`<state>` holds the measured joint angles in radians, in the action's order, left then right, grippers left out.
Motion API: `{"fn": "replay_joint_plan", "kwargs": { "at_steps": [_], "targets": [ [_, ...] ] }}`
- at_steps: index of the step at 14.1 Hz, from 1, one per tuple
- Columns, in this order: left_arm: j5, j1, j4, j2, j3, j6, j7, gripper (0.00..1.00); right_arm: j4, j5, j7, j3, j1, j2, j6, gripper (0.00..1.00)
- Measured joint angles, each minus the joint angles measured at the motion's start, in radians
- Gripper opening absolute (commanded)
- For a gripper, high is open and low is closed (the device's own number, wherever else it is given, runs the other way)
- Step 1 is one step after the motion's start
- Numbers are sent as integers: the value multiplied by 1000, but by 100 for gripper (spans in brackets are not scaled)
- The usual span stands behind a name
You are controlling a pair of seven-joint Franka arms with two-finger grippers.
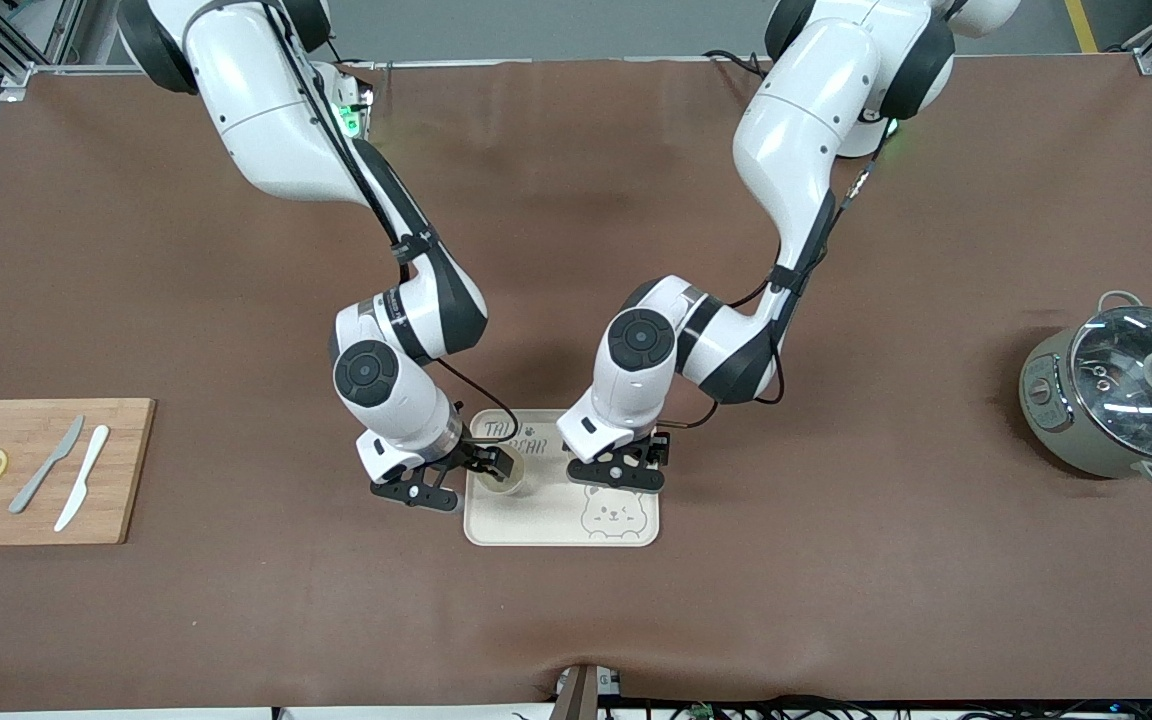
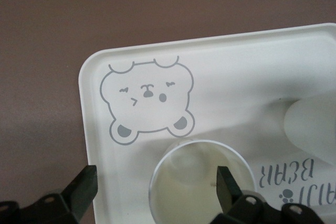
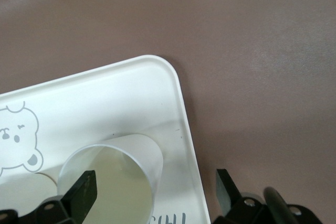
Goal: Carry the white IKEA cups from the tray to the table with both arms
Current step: 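Lower both grippers onto the cups and close them on the rims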
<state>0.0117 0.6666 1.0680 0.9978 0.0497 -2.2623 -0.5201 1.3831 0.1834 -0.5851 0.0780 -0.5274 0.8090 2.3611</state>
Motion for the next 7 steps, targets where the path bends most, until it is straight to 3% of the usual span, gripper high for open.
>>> {"fn": "replay_joint_plan", "kwargs": {
  "at_steps": [3, 4, 7],
  "targets": [
    [0, 0, 0, 14, 0, -15, -27, 99, 1, -31, 0, 0, -1, 9, -2, 97],
    [0, 2, 0, 18, 0, -15, -34, 1, 1, -36, 0, 0, -1, 13, -2, 91],
    [-7, 11, 0, 26, 0, -24, -114, 0, 6, -46, 0, 0, -5, 17, -2, 64]
  ]
}}
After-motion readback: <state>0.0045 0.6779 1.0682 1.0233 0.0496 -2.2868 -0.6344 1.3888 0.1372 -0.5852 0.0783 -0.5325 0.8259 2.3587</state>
